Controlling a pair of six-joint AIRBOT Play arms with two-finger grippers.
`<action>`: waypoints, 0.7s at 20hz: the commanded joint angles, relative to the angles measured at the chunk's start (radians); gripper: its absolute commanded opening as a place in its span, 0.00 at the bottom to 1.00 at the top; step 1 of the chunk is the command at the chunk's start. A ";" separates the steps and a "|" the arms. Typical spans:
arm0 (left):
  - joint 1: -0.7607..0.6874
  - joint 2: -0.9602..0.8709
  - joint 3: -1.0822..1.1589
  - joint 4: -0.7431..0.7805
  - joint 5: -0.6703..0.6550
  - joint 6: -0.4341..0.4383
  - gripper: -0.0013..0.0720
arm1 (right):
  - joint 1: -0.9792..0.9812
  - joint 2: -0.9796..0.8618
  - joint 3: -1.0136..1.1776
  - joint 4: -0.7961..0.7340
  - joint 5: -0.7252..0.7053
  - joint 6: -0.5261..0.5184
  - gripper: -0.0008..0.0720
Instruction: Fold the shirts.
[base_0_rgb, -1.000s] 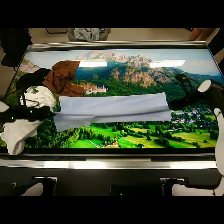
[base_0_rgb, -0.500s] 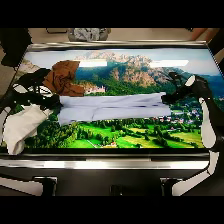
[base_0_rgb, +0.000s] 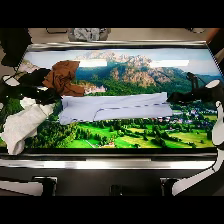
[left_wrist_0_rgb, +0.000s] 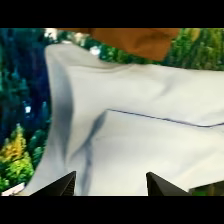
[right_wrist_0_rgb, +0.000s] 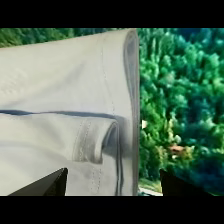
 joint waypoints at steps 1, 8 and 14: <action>-0.041 0.089 0.011 -0.003 -0.006 0.008 0.72 | -0.046 -0.075 0.001 0.164 0.085 -0.027 0.98; -0.184 0.181 0.011 -0.026 0.002 0.008 0.72 | 0.072 -0.127 0.001 0.186 0.080 -0.020 0.07; -0.428 0.077 -0.026 -0.090 0.220 0.008 0.06 | 0.071 0.093 0.001 0.260 0.138 -0.061 0.08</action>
